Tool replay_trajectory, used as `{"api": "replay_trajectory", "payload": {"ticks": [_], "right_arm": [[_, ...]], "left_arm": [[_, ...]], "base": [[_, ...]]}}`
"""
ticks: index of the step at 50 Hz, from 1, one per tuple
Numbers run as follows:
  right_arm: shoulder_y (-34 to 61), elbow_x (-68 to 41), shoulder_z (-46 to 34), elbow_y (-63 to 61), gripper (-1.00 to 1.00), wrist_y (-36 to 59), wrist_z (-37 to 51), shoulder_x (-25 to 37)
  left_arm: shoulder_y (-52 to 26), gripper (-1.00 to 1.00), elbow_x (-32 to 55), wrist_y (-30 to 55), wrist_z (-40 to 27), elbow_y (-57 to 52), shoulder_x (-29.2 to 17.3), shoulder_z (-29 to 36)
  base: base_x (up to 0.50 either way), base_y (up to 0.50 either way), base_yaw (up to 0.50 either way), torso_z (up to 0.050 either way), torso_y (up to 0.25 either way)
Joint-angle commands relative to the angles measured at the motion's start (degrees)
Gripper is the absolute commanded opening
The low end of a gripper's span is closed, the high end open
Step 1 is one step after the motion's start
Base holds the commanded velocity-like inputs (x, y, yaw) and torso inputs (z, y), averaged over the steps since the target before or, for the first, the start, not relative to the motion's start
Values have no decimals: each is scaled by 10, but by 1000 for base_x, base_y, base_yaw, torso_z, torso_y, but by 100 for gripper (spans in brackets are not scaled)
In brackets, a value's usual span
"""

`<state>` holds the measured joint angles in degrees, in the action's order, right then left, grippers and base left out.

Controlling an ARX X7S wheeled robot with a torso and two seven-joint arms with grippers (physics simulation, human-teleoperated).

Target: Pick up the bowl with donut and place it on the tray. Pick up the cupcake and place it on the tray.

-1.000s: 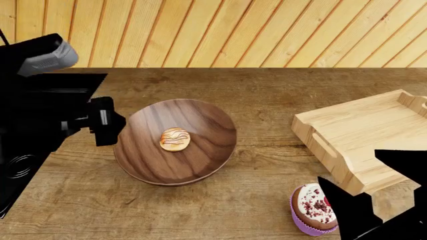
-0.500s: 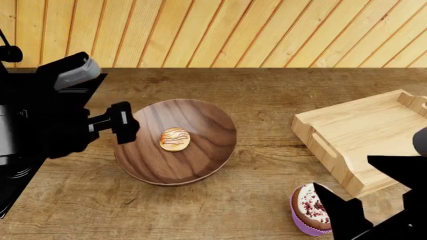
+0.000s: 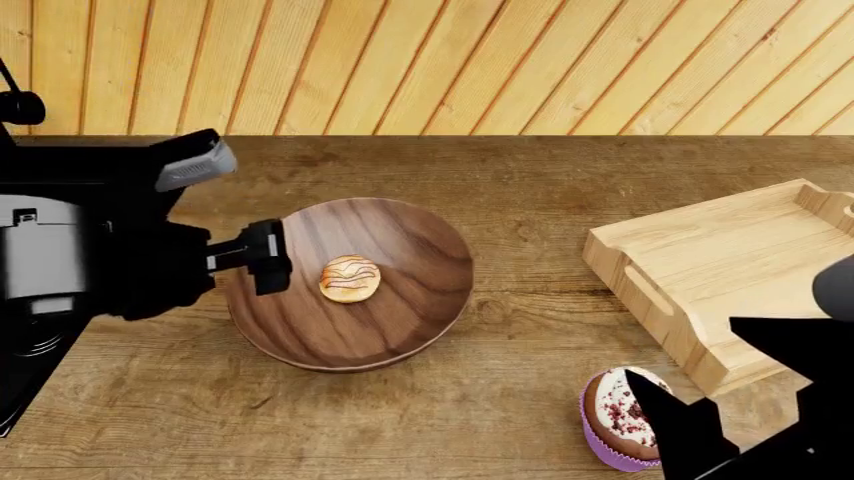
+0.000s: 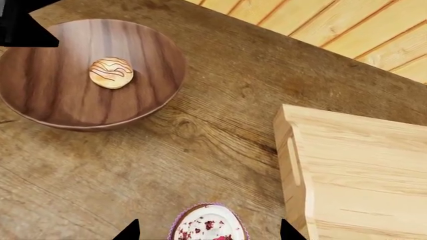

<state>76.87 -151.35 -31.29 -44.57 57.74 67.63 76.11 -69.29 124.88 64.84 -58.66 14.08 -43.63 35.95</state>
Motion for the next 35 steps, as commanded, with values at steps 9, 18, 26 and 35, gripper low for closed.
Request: {"api": "replay_trajectory", "payload": {"ticks": [9,18,26,35], "right_arm": [[-11,12,7,-4,100,-1,-13,10],[-8,11,7,-4,100,2,-12,8],[-11,17,10,-4,100,3,-19,11],[-13,16,18,-7,100,0,-25,22]], "left_arm": [[3,100,-38,24,38,42,13,26],[9,100,-62,26,66,55,30,35],[9,100,-103,15,96,50,33,33],[6,-100,-144,-27,115,25,24,10]], "base": [[0,0,0,0,0],[0,0,0,0,0],[0,0,0,0,0],[0,0,0,0,0]]}}
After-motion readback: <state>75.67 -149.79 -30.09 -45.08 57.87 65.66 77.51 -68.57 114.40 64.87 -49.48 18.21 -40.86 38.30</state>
